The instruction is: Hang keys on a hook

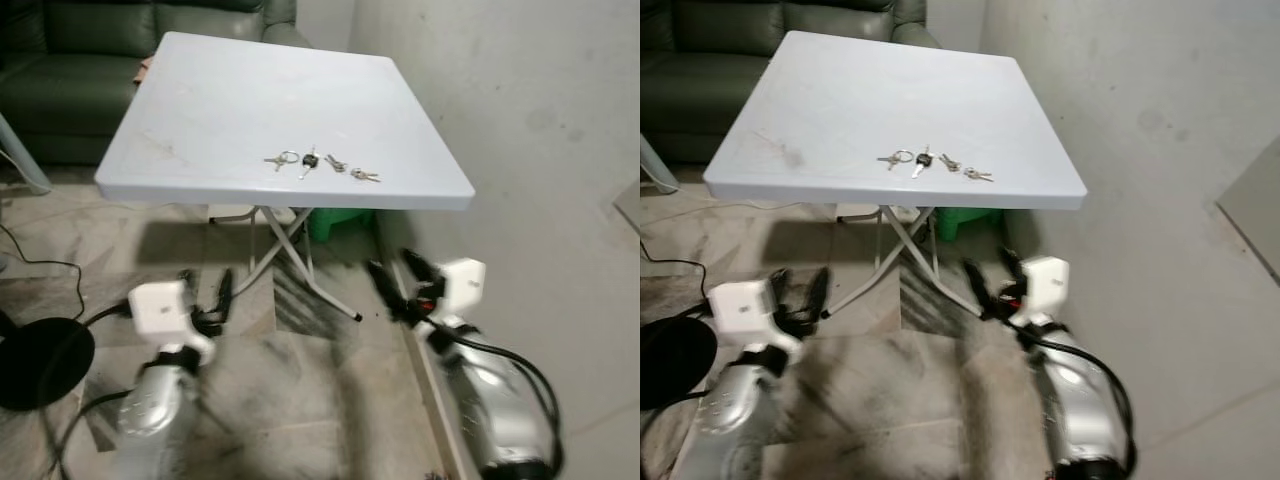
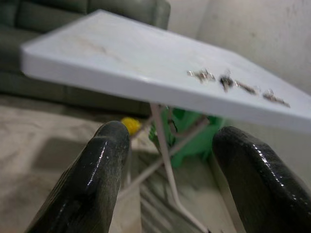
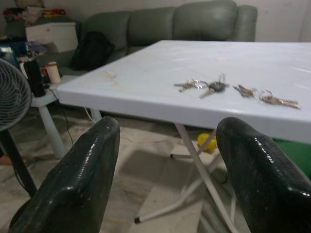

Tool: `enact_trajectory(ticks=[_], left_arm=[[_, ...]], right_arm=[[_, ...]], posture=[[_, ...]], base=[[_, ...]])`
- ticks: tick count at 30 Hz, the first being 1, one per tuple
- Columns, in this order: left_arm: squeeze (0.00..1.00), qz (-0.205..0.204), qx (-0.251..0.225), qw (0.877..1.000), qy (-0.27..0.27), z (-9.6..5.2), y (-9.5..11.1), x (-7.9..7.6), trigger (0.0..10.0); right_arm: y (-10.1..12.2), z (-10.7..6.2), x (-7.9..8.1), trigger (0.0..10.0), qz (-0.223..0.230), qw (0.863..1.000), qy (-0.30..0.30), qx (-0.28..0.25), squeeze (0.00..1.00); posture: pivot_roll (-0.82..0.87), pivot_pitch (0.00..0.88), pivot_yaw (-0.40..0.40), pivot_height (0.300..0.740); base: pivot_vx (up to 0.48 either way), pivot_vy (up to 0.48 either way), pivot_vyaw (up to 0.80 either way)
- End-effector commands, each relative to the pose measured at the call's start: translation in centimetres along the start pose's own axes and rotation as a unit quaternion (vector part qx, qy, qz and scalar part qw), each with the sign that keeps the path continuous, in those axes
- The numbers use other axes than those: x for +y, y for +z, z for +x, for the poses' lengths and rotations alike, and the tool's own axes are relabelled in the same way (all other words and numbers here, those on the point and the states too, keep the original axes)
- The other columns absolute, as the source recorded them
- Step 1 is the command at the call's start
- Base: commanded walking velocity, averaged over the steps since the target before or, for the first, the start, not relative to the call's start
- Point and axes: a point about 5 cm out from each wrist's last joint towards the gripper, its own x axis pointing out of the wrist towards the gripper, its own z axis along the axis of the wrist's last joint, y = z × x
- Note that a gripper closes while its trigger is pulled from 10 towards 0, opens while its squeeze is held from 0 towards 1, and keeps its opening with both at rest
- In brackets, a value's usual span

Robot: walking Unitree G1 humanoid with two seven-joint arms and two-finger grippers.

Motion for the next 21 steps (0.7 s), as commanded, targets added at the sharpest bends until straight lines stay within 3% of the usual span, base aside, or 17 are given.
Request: enact_trajectory(ticks=[1,7,21], left_arm=[[0.00,-0.006,-0.002,1.000,-0.013,0.19,0.06,-1.05,10.0],[0.00,-0.004,0.000,1.000,-0.012,0.13,0.04,-0.99,10.0],[0.00,-0.002,0.001,1.000,-0.011,0.20,0.06,-0.89,10.0]], right_arm=[[0.30,-0.60,-1.13,10.0,-0.009,1.000,-0.016,0.004,0.00],[0.29,-0.62,-1.10,10.0,-0.009,1.000,-0.015,0.004,0.00],[0.25,-0.48,-1.03,10.0,-0.006,1.000,-0.014,0.005,0.00]], posture=[[-0.07,0.102,-0.088,0.740],[-0.07,0.102,-0.088,0.740],[-0.07,0.104,-0.089,0.740]], base=[[0.386,0.285,0.00],[0.393,0.275,0.00],[0.440,0.000,0.00]])
